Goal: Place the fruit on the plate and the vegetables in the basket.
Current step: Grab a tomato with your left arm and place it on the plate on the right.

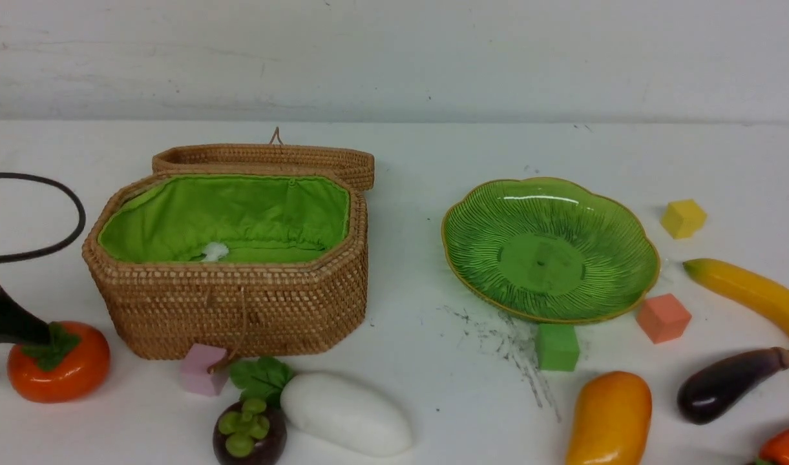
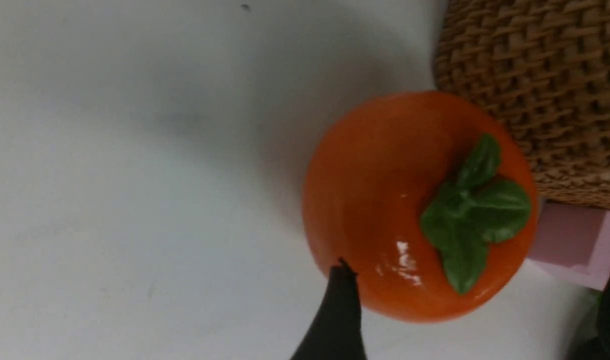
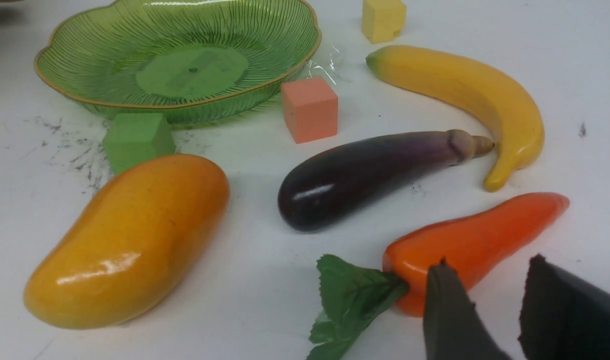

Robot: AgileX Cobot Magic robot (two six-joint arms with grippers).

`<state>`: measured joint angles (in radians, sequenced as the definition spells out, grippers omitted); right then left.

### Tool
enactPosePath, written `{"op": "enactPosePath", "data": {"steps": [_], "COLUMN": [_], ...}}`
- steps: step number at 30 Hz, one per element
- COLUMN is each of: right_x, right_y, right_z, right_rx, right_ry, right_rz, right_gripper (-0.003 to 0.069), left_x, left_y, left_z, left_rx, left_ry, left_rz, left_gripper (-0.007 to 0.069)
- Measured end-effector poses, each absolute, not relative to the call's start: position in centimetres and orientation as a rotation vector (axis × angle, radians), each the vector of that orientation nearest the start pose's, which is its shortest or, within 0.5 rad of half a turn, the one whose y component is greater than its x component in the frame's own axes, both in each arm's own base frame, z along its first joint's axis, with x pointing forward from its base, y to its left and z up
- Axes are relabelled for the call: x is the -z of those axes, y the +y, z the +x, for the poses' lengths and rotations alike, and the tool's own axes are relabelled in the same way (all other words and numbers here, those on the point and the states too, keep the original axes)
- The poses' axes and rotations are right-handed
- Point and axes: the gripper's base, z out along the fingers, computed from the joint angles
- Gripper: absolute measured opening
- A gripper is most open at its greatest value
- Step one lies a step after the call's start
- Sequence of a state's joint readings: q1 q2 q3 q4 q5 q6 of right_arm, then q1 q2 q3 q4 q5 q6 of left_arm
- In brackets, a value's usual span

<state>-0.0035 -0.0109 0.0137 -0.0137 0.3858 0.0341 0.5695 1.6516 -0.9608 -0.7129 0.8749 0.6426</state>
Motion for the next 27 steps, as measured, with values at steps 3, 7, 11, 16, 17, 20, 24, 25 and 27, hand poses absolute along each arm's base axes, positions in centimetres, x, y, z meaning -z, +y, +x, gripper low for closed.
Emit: {"op": "enactPosePath", "data": {"steps": [3, 7, 11, 16, 17, 20, 24, 25, 27], "right_x": [-17.4, -17.4, -17.4, -17.4, -17.4, -17.4, -17.4, -17.4, -17.4], "right_y": [-0.1, -0.1, -0.1, -0.1, -0.1, -0.1, -0.1, -0.1, -0.1], "right_z": [5.2, 5.2, 5.2, 5.2, 5.2, 5.2, 5.2, 5.2, 5.2], "right_rx": [-0.007, -0.007, -0.007, -0.007, -0.007, -0.007, -0.007, -0.007, -0.007], "right_ry": [1.872, 1.872, 1.872, 1.872, 1.872, 1.872, 1.872, 1.872, 1.872], "right_rz": [0.027, 0.027, 0.027, 0.027, 0.027, 0.027, 0.027, 0.027, 0.027], "right_gripper": [0.0243, 0.0243, 0.0243, 0.0243, 0.0243, 0.0243, 0.0243, 0.0243, 0.0243], "left_x": [-19.1, -17.9, -16.5, -15.9, -15.8, -15.7, -15.8, -15.8, -15.8], "left_y": [12.6, 12.8, 13.0, 13.2, 13.1, 13.1, 13.0, 13.1, 13.1], "left_z": [27.7, 28.1, 28.6, 29.0, 29.2, 29.4, 29.5, 29.5, 29.5], "left_rx": [0.557, 0.567, 0.61, 0.672, 0.7, 0.72, 0.721, 0.72, 0.72], "left_ry": [2.673, 2.679, 2.675, 2.647, 2.633, 2.618, 2.605, 2.605, 2.603], "left_rz": [-0.517, -0.546, -0.601, -0.666, -0.683, -0.667, -0.637, -0.637, -0.636], "left_gripper": [0.0625, 0.0624, 0.062, 0.0595, 0.0575, 0.0521, 0.0471, 0.0471, 0.0471]}}
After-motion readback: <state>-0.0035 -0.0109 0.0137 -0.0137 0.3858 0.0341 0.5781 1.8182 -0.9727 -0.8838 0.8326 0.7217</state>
